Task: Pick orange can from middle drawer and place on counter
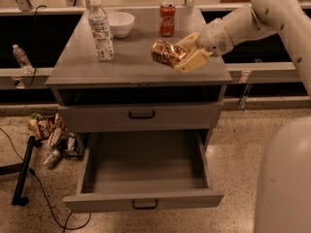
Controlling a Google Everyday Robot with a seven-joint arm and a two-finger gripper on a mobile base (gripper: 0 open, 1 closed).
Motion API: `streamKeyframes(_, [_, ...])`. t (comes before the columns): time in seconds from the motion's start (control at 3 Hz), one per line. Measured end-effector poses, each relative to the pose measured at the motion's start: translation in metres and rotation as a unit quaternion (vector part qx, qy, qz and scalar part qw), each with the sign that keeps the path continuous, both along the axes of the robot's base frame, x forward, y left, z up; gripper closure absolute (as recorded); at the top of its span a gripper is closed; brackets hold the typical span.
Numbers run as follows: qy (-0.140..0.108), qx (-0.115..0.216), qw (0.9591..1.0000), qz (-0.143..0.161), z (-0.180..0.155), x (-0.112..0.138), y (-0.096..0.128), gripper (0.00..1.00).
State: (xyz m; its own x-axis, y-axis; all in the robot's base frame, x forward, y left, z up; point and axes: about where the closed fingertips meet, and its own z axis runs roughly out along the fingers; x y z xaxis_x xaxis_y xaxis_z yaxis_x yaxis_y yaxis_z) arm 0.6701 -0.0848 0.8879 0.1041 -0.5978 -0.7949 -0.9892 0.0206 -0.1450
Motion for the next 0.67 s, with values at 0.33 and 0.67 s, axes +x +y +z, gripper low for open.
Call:
streamKeyframes(0.33, [0.015,-0.014,0.9998,0.007,-0.004,0.023,0.017,0.81])
streamKeyframes(0.67, [0.025,-0.012,0.9996,0.001,-0.020,0.044,0.033,0.59])
